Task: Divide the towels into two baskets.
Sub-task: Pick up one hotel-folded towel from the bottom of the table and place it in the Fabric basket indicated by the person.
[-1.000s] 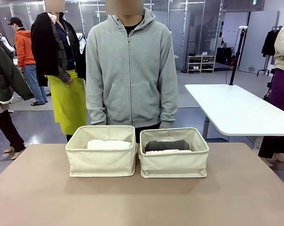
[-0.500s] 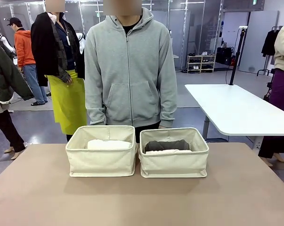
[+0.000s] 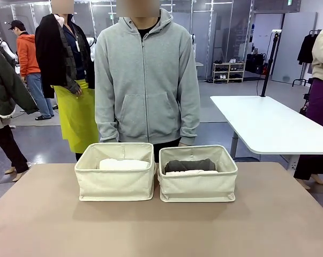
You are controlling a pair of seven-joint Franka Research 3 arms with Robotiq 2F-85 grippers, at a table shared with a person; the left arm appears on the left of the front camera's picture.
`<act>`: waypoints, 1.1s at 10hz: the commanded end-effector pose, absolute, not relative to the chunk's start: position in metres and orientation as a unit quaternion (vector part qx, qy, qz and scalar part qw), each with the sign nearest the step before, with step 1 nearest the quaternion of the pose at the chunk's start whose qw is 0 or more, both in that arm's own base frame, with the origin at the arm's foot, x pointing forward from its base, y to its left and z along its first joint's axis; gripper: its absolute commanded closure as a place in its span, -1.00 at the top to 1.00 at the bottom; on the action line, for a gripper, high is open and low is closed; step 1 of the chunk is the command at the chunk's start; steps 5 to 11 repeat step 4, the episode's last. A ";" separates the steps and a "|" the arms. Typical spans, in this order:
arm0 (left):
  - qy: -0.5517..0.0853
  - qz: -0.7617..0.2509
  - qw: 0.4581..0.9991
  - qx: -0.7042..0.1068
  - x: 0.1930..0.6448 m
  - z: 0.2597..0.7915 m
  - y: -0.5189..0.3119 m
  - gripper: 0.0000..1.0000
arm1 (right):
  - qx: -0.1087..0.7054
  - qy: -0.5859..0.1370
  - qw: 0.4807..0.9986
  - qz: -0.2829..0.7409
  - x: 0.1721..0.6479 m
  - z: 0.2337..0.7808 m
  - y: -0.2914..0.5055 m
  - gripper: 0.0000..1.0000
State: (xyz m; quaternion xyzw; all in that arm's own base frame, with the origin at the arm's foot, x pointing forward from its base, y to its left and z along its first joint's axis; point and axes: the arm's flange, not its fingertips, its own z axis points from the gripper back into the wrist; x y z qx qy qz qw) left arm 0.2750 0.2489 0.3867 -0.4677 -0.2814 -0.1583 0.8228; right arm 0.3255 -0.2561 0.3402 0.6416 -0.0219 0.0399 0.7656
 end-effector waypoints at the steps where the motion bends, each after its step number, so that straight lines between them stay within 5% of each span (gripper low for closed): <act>1: -0.291 -0.155 0.820 -0.467 0.273 0.389 0.248 1.00 | 0.638 -0.022 0.769 0.040 0.324 0.342 -0.254 1.00; 11: -0.291 -0.155 0.820 -0.467 0.273 0.389 0.248 1.00 | 0.638 -0.022 0.769 0.040 0.324 0.342 -0.254 1.00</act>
